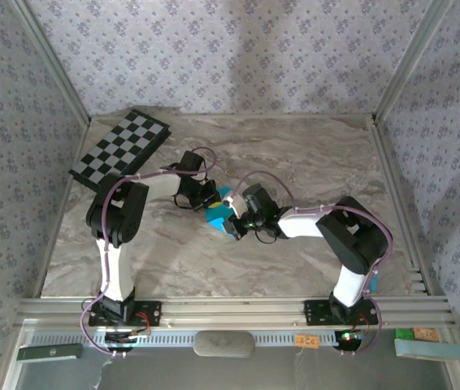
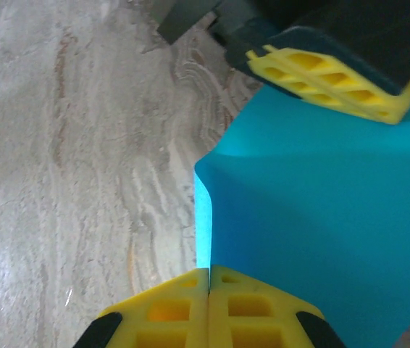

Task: Fold a paper plane with a square sheet of paper (pick it up from the middle)

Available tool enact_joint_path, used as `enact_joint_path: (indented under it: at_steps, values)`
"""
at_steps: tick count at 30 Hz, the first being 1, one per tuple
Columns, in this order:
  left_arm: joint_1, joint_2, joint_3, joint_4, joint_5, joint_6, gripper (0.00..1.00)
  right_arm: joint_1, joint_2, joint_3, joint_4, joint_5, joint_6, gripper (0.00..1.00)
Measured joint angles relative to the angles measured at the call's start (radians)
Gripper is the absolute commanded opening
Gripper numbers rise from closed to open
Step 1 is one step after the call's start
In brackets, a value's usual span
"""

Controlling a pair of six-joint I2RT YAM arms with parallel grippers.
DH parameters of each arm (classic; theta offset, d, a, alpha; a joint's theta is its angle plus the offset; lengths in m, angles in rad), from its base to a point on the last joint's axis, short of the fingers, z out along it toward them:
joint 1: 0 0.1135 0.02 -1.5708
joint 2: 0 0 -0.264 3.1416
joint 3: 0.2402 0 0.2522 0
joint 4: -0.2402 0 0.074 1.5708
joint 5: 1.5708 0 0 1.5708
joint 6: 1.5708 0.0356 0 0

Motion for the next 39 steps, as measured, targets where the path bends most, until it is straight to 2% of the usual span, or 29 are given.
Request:
enact_joint_path:
  at_steps: [11,39]
  values:
    - [-0.002,0.005,0.006,-0.001,0.004,0.027,0.0,0.008,0.013,0.049,-0.085,0.143,0.033,0.0]
    - [-0.003,0.011,0.01,0.003,0.019,0.034,0.0,0.021,0.034,0.078,-0.143,0.227,0.051,0.0]
